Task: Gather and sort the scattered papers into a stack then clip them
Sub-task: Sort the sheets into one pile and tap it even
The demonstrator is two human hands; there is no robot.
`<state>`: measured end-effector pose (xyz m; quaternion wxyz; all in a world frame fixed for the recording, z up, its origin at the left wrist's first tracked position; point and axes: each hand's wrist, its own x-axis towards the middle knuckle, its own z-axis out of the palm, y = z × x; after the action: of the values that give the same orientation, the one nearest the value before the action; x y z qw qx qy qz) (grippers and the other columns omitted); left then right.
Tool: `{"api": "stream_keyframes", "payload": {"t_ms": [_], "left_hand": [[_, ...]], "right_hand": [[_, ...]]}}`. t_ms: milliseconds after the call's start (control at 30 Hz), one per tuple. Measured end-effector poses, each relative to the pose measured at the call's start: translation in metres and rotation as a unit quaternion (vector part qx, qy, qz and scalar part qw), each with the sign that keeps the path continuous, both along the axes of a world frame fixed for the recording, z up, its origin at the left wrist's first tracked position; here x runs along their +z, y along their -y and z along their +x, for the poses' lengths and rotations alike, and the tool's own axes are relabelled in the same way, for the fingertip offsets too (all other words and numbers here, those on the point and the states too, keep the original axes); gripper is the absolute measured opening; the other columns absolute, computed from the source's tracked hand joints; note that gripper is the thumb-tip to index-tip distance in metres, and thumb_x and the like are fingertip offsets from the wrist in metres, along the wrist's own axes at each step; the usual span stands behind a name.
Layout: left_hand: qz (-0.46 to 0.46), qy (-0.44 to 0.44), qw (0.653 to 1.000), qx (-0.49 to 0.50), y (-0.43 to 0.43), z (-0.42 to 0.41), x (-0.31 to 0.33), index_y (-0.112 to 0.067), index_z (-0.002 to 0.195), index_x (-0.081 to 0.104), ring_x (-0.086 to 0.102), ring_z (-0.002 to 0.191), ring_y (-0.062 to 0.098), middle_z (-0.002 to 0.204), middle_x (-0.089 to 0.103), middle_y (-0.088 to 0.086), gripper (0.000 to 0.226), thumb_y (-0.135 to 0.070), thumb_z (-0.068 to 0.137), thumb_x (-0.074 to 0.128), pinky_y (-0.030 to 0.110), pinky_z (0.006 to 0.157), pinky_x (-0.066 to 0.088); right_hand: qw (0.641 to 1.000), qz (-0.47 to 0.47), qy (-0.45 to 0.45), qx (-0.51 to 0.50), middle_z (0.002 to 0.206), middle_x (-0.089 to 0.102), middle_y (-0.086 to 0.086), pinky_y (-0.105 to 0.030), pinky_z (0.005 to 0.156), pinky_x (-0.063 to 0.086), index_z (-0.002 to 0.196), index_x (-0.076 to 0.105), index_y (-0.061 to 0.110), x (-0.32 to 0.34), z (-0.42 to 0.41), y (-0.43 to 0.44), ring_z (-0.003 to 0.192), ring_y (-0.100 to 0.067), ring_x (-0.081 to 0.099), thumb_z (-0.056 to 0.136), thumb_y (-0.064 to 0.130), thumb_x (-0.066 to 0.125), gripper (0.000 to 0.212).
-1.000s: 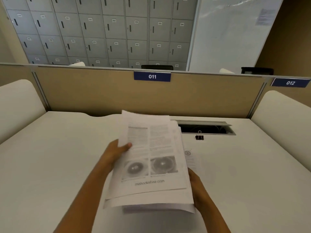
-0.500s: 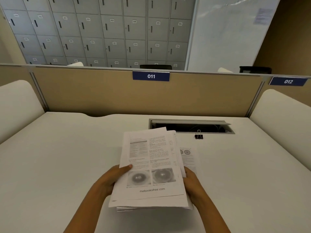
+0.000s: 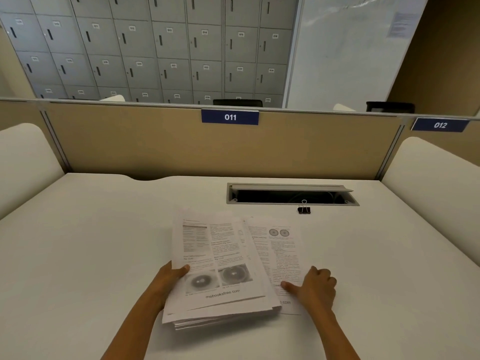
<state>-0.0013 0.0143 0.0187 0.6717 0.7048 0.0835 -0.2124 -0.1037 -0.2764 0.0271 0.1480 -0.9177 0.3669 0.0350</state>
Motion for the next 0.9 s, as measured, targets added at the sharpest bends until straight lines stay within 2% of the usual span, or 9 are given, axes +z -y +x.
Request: {"api": "stream_keyframes", "payload": {"t_ms": [133,233,333,433,500,567,667,767,900], "left_hand": [[-0.001,0.005,1.0,-0.001,0.003,0.0,-0.001,-0.01,0.112,0.053,0.067,0.08,0.027,0.09,0.067,0.004,0.022,-0.014,0.091,0.054,0.031,0.053,0.054],[-0.001,0.002,1.0,0.004,0.004,0.001,-0.002,-0.009,0.113,0.054,0.066,0.082,0.029,0.091,0.067,0.008,0.023,-0.014,0.09,0.055,0.036,0.06,0.054],[-0.005,-0.001,1.0,0.0,0.003,0.003,-0.003,-0.008,0.114,0.053,0.065,0.084,0.031,0.092,0.066,0.008,0.024,-0.014,0.09,0.056,0.038,0.064,0.054],[-0.013,0.0,1.0,-0.003,0.003,0.002,-0.003,-0.01,0.114,0.052,0.065,0.084,0.029,0.091,0.066,0.007,0.025,-0.012,0.089,0.056,0.036,0.062,0.053],[-0.015,0.006,1.0,-0.009,0.003,0.002,-0.002,-0.011,0.112,0.052,0.065,0.083,0.026,0.091,0.066,0.004,0.023,-0.012,0.089,0.056,0.033,0.059,0.053],[-0.015,0.014,1.0,-0.018,0.003,0.001,-0.001,-0.013,0.11,0.053,0.066,0.082,0.025,0.09,0.067,0.003,0.021,-0.012,0.089,0.057,0.031,0.058,0.054],[-0.015,0.013,1.0,-0.021,0.001,0.001,-0.001,-0.01,0.113,0.054,0.066,0.086,0.027,0.095,0.068,0.007,0.025,-0.011,0.088,0.058,0.034,0.063,0.055],[-0.012,0.013,1.0,-0.02,0.0,0.005,-0.003,-0.006,0.12,0.053,0.066,0.091,0.031,0.108,0.067,0.014,0.035,-0.012,0.086,0.06,0.036,0.066,0.057],[-0.006,0.023,1.0,-0.014,0.001,0.005,-0.003,-0.006,0.124,0.05,0.066,0.091,0.029,0.11,0.065,0.014,0.04,-0.011,0.086,0.061,0.035,0.066,0.056]], "right_hand": [[1.0,0.021,0.003,-0.018,0.129,0.043,-0.013,-0.03,0.093,0.042,0.126,0.036,0.009,-0.001,0.004,-0.003,0.118,-0.026,0.044,0.069,0.064,0.066,0.085],[0.992,0.114,0.026,-0.055,0.132,0.045,-0.017,-0.036,0.096,0.042,0.132,0.032,0.006,0.001,0.008,0.005,0.122,-0.031,0.046,0.067,0.053,0.075,0.09],[0.968,0.21,0.113,-0.076,0.122,0.059,-0.014,-0.033,0.084,0.047,0.12,0.051,0.007,0.001,0.008,0.015,0.11,-0.029,0.057,0.07,0.029,0.08,0.063],[0.955,0.23,0.168,-0.084,0.111,0.066,-0.012,-0.025,0.065,0.042,0.1,0.067,0.008,0.0,0.004,0.019,0.088,-0.022,0.059,0.072,0.012,0.078,0.03],[0.944,0.247,0.199,-0.096,0.113,0.064,-0.017,-0.026,0.07,0.045,0.104,0.065,0.005,0.0,0.003,0.021,0.087,-0.022,0.057,0.07,0.004,0.078,0.036],[0.936,0.267,0.203,-0.106,0.119,0.062,-0.019,-0.032,0.083,0.047,0.116,0.059,0.003,0.005,0.0,0.024,0.099,-0.029,0.06,0.07,0.001,0.077,0.049],[0.948,0.208,0.218,-0.099,0.12,0.063,-0.02,-0.036,0.091,0.047,0.122,0.057,0.004,0.024,-0.008,0.033,0.105,-0.033,0.061,0.077,-0.001,0.07,0.047],[0.954,0.077,0.283,-0.065,0.106,0.07,-0.016,-0.029,0.082,0.048,0.111,0.067,0.013,0.069,-0.016,0.038,0.094,-0.029,0.065,0.082,-0.003,0.06,0.034],[0.927,0.017,0.371,-0.049,0.102,0.071,-0.011,-0.032,0.084,0.048,0.11,0.068,0.02,0.141,-0.028,0.043,0.092,-0.031,0.065,0.086,0.005,0.061,0.03]]}}
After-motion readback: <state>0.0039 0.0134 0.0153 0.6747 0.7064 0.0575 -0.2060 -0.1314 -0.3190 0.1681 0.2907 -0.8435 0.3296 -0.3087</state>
